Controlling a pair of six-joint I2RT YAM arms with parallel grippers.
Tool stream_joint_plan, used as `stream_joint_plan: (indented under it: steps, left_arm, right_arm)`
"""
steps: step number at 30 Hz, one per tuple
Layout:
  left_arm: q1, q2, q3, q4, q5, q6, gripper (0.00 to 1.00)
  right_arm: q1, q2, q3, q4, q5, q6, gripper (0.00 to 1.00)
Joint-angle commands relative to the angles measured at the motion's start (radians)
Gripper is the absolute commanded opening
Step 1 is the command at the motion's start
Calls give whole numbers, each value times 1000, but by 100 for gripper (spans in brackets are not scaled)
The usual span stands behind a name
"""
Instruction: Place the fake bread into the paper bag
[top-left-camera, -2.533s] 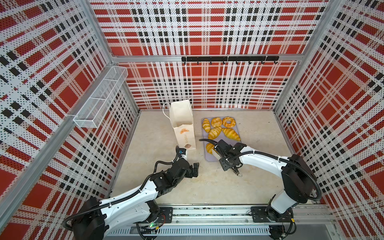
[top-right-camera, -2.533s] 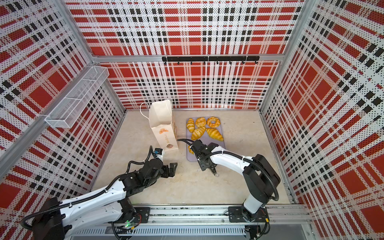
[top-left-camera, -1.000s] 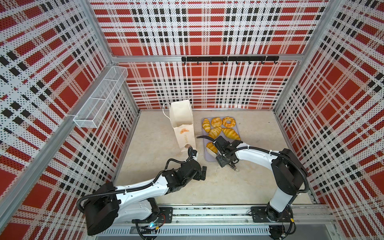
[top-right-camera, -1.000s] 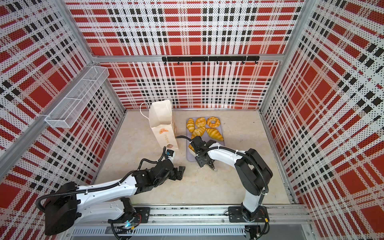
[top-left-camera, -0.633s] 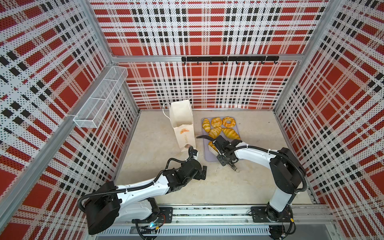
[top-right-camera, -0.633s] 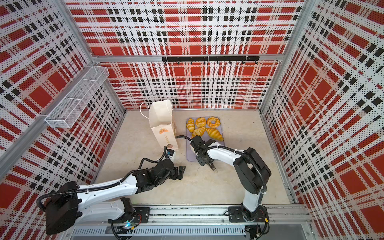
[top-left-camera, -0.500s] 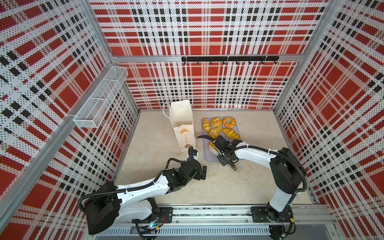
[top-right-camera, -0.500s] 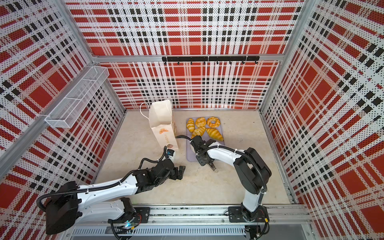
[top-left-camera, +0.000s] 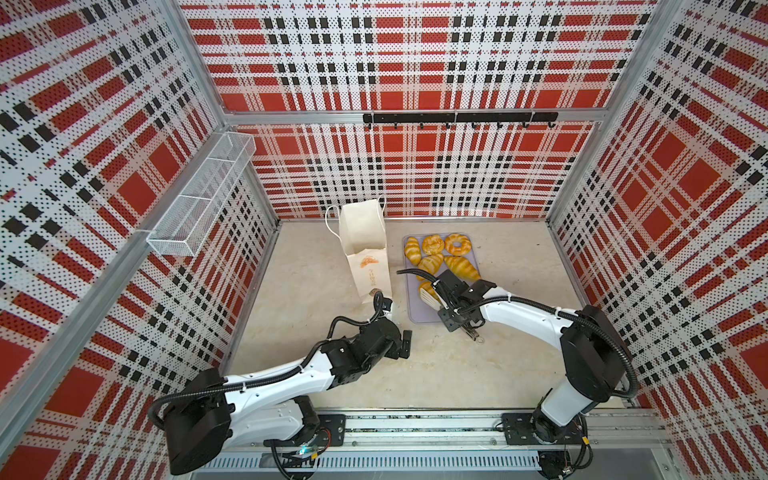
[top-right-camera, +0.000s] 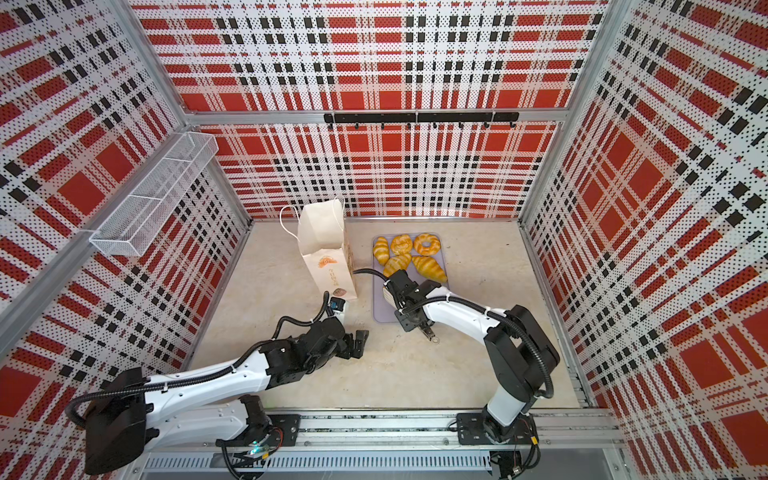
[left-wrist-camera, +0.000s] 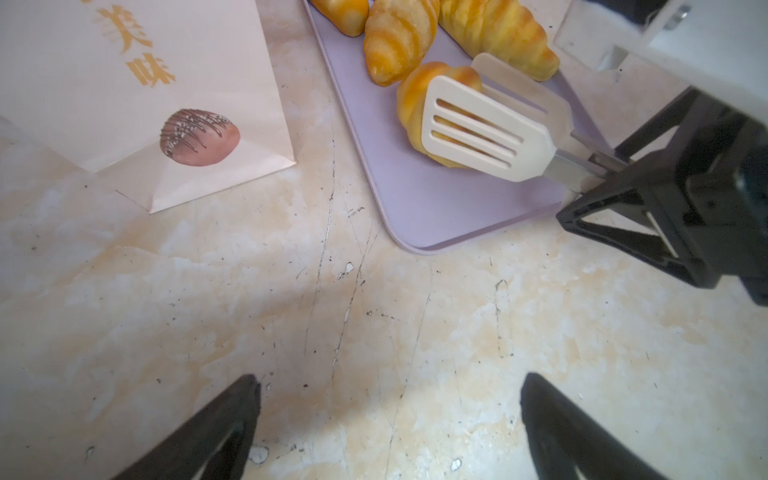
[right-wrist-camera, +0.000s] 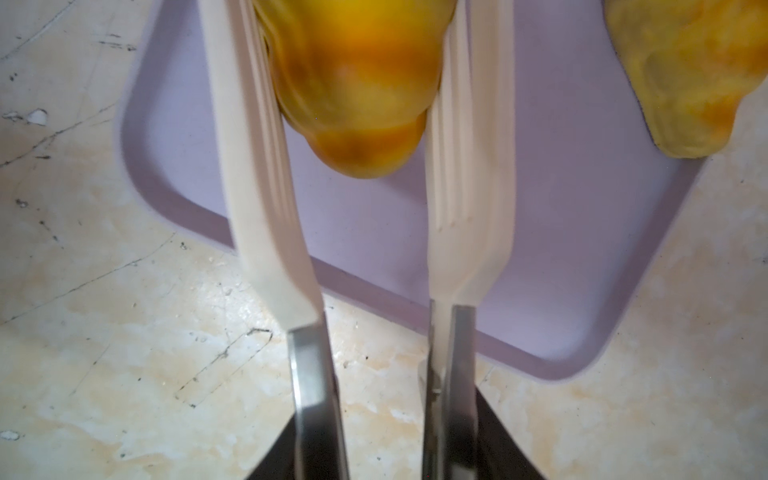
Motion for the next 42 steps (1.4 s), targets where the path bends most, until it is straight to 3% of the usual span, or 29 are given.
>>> stream_joint_plan:
  steps: [1, 26, 42]
  left_arm:
    - [2, -28, 37, -11, -33, 7, 99]
    - [22, -126, 137, -48, -69, 154, 99]
    - [124, -192, 239, -122, -15, 253, 99]
  right_arm:
    - [-3, -59, -11, 27, 6, 6, 45]
    - [-4, -184, 90, -2, -26, 9, 47]
    - [-4, -200, 228, -32, -33, -26, 47]
